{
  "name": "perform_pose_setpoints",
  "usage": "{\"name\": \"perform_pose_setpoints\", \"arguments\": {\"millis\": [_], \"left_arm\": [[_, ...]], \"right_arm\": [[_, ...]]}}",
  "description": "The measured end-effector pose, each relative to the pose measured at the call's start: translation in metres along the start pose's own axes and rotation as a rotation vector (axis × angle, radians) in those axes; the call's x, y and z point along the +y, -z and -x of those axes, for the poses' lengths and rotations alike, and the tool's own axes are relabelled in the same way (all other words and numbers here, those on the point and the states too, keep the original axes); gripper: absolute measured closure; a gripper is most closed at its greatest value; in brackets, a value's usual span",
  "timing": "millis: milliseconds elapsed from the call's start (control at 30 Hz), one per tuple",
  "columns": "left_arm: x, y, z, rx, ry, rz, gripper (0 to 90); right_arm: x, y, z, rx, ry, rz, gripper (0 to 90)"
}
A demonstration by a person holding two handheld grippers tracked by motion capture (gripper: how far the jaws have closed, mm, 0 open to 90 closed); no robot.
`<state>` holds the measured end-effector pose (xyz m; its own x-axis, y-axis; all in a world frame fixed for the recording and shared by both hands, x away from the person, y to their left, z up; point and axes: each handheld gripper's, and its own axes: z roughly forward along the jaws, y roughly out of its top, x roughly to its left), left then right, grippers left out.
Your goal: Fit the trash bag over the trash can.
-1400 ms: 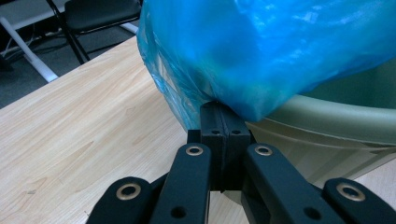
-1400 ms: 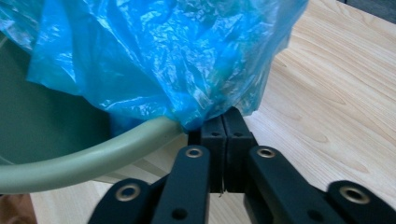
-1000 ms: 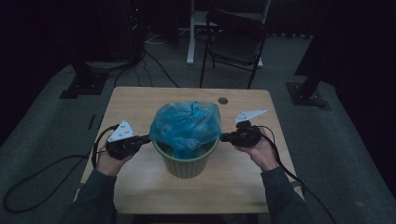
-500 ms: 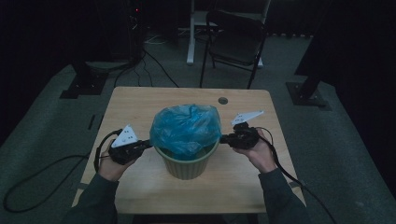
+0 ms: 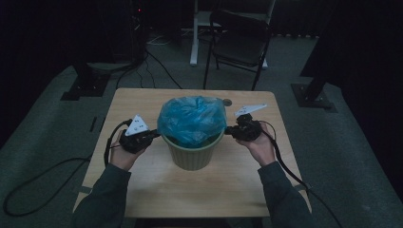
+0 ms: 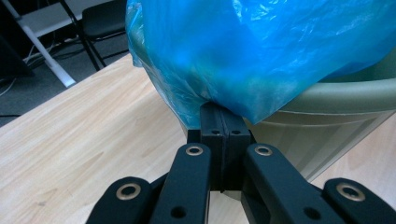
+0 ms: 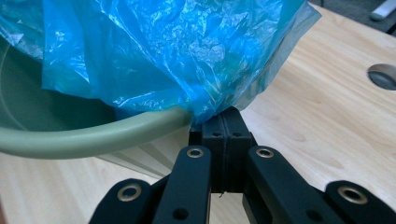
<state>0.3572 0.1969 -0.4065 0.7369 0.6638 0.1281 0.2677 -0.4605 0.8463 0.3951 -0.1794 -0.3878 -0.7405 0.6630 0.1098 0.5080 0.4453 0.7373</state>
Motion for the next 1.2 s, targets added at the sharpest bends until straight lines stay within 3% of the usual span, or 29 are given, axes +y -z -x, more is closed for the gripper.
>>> {"name": "perform_pose_setpoints", "arguments": {"millis": [167, 400, 500, 600, 667, 800, 967, 1100, 1200], "left_arm": [[0.005, -0.010, -0.008, 0.014, 0.006, -0.003, 90.0], [0.002, -0.013, -0.014, 0.011, 0.031, 0.013, 90.0], [0.000, -0.007, -0.009, 0.011, 0.025, 0.024, 90.0], [-0.002, -0.001, -0.003, 0.001, 0.016, 0.036, 90.0], [-0.002, 0.000, 0.004, 0.021, -0.011, 0.028, 90.0], [-0.002, -0.002, 0.011, 0.049, -0.019, 0.023, 90.0], [-0.002, -0.009, 0.013, 0.084, -0.016, 0.020, 90.0], [-0.001, -0.011, 0.011, 0.122, -0.013, 0.012, 90.0], [-0.001, -0.012, 0.011, 0.119, -0.006, 0.018, 90.0]], "right_arm": [[0.004, -0.005, 0.007, -0.026, -0.022, 0.011, 90.0], [0.001, -0.008, 0.014, -0.015, -0.040, 0.047, 89.3], [-0.002, -0.006, 0.013, -0.028, -0.033, 0.047, 88.6], [-0.007, -0.002, 0.009, -0.007, 0.001, 0.050, 89.2], [-0.006, -0.002, 0.004, -0.003, 0.016, 0.048, 90.0], [-0.003, -0.004, -0.006, -0.103, 0.043, 0.024, 90.0], [0.000, -0.009, -0.008, -0.156, 0.041, 0.011, 90.0], [-0.002, -0.009, -0.004, -0.112, 0.035, 0.024, 90.0], [-0.009, -0.006, -0.004, -0.066, 0.085, 0.036, 90.0]]}}
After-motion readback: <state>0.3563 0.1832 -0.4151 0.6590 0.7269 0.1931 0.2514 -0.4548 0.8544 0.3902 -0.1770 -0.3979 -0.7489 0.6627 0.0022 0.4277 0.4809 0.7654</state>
